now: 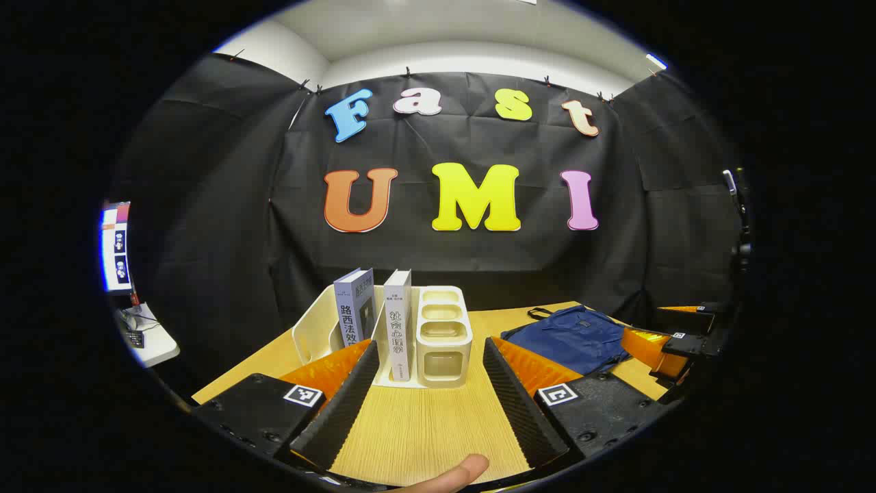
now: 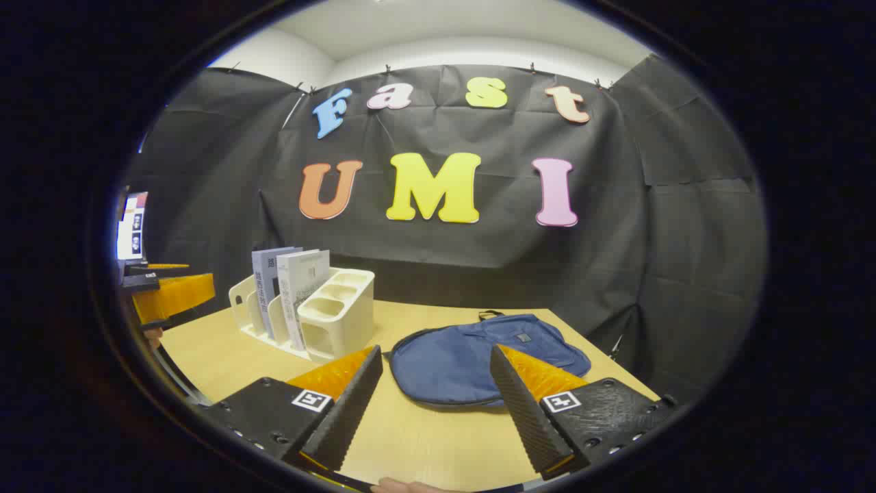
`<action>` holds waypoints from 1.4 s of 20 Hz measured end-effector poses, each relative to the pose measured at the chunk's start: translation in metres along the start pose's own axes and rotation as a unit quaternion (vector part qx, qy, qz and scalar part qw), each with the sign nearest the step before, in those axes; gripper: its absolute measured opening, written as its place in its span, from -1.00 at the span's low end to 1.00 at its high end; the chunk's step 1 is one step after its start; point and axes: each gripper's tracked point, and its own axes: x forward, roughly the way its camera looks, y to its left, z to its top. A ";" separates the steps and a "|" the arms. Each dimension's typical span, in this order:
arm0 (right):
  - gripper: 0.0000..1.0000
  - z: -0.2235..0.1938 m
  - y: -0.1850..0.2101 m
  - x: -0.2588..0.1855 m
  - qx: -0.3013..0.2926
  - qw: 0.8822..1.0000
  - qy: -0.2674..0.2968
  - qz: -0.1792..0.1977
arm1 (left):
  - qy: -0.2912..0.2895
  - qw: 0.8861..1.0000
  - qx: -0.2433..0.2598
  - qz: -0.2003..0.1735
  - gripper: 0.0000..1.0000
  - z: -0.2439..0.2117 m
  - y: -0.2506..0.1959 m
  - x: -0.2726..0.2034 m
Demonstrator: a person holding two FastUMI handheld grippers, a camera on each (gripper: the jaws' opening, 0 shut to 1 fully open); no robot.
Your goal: Open the schoolbag, grab two books from the bookshelf and put them into the schoolbag.
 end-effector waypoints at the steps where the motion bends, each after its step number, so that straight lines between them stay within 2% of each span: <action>1: 0.96 -0.001 -0.001 0.002 0.000 1.000 0.002 -0.001 | 0.002 1.000 -0.001 0.002 0.96 0.000 0.001 0.000; 6: 0.92 -0.011 -0.009 0.010 -0.002 1.000 0.012 -0.009 | 0.003 1.000 -0.007 0.013 0.96 -0.003 0.006 0.004; 11: 0.92 -0.030 -0.012 0.019 0.007 0.999 0.034 0.005 | 0.007 1.000 -0.010 0.024 0.96 -0.004 0.013 0.006; 12: 0.96 -0.035 -0.011 0.021 0.003 0.999 0.039 0.005 | 0.006 1.000 -0.009 0.025 0.96 -0.004 0.013 0.006; 18: 0.92 -0.060 -0.001 0.038 -0.035 0.997 0.067 0.001 | 0.005 0.999 -0.009 0.033 0.96 -0.004 0.018 0.008; 22: 0.92 -0.084 0.003 0.058 -0.092 0.992 0.084 -0.002 | 0.007 0.999 -0.008 0.037 0.96 -0.004 0.021 0.007; 26: 0.96 -0.119 0.001 0.080 -0.196 0.974 0.112 -0.013 | 0.009 0.999 -0.005 0.035 0.96 -0.006 0.021 0.007; 28: 0.92 -0.131 0.003 0.090 -0.219 0.967 0.126 -0.010 | 0.010 0.999 -0.002 0.035 0.96 -0.006 0.021 0.008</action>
